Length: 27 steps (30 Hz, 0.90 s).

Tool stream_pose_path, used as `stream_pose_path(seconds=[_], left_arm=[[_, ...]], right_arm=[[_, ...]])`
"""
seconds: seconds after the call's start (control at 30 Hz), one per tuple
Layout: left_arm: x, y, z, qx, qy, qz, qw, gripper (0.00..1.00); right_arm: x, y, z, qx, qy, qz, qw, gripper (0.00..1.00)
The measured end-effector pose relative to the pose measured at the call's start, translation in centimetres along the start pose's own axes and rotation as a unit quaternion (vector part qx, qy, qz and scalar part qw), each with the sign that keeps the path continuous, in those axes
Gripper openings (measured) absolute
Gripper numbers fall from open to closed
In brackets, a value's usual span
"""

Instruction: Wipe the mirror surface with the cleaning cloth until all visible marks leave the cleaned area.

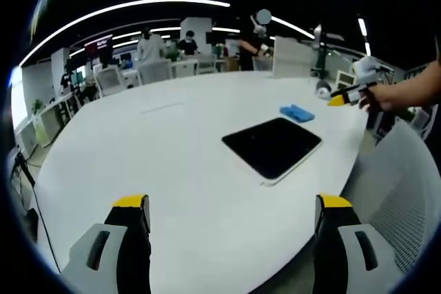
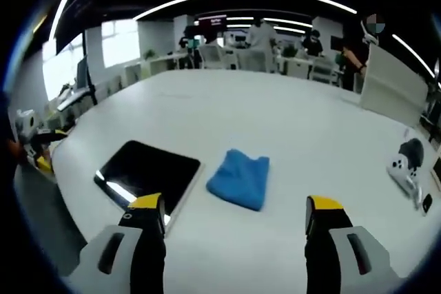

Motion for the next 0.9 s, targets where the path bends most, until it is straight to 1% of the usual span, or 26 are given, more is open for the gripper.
stream_pose_path(seconds=[0.1, 0.23, 0.33, 0.43, 0.57, 0.63, 0.73, 0.9], left_arm=[[0.0, -0.1, 0.0, 0.006, 0.000, 0.001, 1.0000, 1.00], [0.0, -0.2, -0.1, 0.004, 0.002, 0.000, 1.0000, 1.00], [0.0, -0.1, 0.0, 0.002, 0.003, 0.000, 1.0000, 1.00], [-0.1, -0.2, 0.0, 0.003, 0.002, -0.004, 1.0000, 1.00], [-0.1, -0.1, 0.0, 0.001, -0.001, -0.001, 1.0000, 1.00], [-0.1, -0.2, 0.0, 0.002, -0.002, -0.002, 1.0000, 1.00], [-0.2, -0.2, 0.0, 0.005, -0.005, -0.004, 1.0000, 1.00], [-0.4, -0.3, 0.0, 0.007, -0.011, -0.004, 0.9999, 1.00]], right_arm=[[0.2, 0.1, 1.1, -0.003, 0.002, 0.008, 1.0000, 0.77], [0.7, 0.2, 2.6, -0.013, 0.014, 0.014, 0.9997, 0.58], [0.7, 0.1, 3.6, -0.021, 0.014, 0.015, 0.9996, 0.47], [0.4, 0.0, 4.5, -0.026, 0.007, 0.012, 0.9996, 0.39], [-0.3, 0.2, 6.5, -0.027, -0.005, 0.011, 0.9996, 0.34], [-0.5, 0.4, 7.2, -0.031, -0.009, 0.011, 0.9994, 0.30], [-0.3, 0.8, 8.3, -0.037, -0.010, 0.014, 0.9992, 0.26], [-0.5, 1.0, 10.0, -0.033, -0.022, 0.018, 0.9990, 0.24]])
Point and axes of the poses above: the point that each gripper's makers call its tool centre point, and the gripper's own axes: z roughly forward along the fingers, y roughly to its right, x roughly out of its top, the point moved 8 cm from there along -z, roughly backward along the fingers, and after that the axes turned 3 degrees about z, right-handed, at the moved point
